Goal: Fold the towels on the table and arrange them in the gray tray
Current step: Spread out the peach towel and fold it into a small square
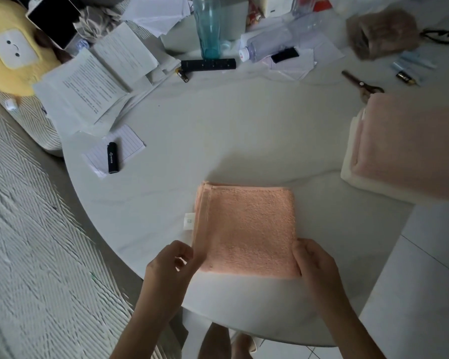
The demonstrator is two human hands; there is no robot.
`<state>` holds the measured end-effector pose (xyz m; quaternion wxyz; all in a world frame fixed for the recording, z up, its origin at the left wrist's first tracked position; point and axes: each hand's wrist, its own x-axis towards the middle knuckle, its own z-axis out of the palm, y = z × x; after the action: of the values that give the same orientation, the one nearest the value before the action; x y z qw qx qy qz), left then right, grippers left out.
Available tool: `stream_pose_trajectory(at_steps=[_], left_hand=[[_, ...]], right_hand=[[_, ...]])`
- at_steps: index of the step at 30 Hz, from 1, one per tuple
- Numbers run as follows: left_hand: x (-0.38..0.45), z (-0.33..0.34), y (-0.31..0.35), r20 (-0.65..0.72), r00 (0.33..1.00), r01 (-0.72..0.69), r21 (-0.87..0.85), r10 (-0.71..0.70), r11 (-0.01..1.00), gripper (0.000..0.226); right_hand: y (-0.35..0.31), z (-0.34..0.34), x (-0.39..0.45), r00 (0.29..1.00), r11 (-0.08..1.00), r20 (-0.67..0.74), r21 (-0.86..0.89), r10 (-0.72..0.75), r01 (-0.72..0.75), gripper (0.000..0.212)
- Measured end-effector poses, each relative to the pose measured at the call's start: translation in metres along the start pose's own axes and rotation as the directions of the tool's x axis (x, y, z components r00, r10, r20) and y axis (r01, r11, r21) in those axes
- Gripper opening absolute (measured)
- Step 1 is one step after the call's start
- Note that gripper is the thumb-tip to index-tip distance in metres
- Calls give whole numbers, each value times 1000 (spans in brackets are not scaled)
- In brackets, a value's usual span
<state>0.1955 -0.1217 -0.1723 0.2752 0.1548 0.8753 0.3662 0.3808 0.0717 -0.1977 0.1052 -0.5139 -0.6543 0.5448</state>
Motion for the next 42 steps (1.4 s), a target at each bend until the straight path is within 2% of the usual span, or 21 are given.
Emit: stream_pose_trajectory(at_steps=[3,6,9,12,17,21,24,26,29,31,35,38,40,42], left_hand=[[-3,0,1,-44,999,-2,-52,-1,999,22],[-2,1,3,-50,999,-18,-130,11,991,18],[-1,5,0,0,1000,5,-79,-5,997,20],[-4,9,-6,-10,999,42,-98,-43,994,20],[-16,15,-11,-46,999,17,-96,-21,995,16],[-5,13,-13,19,995,100,-95,-98,990,16],[9,10,-3,-47,996,76,-83,-80,994,8],[20,10,7,-84,995,53,-58,-58,997,23],[32,17,18,-48,996,77,36,-75,996,53],[36,24,20,-43,994,103,69,-100,992,59],[35,31,22,-117,983,138,-9,-138,990,42],[30,30,28,-159,984,74,-41,-80,996,24],[27,28,35,-143,989,36,-93,-49,995,15],[28,24,41,-62,994,76,-231,-92,970,15]], right_hand=[[2,-2,-6,1000,1000,17,-14,-15,15,26],[4,-4,-6,995,998,-79,-35,-54,51,23],[7,-3,-4,989,998,-138,-57,-47,40,22],[11,0,-2,995,996,-99,-88,-15,7,22],[10,-4,2,999,995,-36,-99,6,-10,31],[10,-6,6,1000,989,-11,-145,5,-6,27],[12,-6,8,1000,987,-3,-157,29,-29,29],[13,-5,9,999,985,0,-166,43,-43,30],[14,-4,11,999,980,-4,-194,40,-40,29],[14,-4,12,999,979,-2,-201,35,-34,27],[16,-4,11,1000,977,4,-210,30,-29,25],[15,-3,11,1000,977,1,-211,25,-24,25],[15,-2,10,1000,977,-3,-213,29,-29,25],[15,-2,9,999,975,-2,-217,37,-36,25]])
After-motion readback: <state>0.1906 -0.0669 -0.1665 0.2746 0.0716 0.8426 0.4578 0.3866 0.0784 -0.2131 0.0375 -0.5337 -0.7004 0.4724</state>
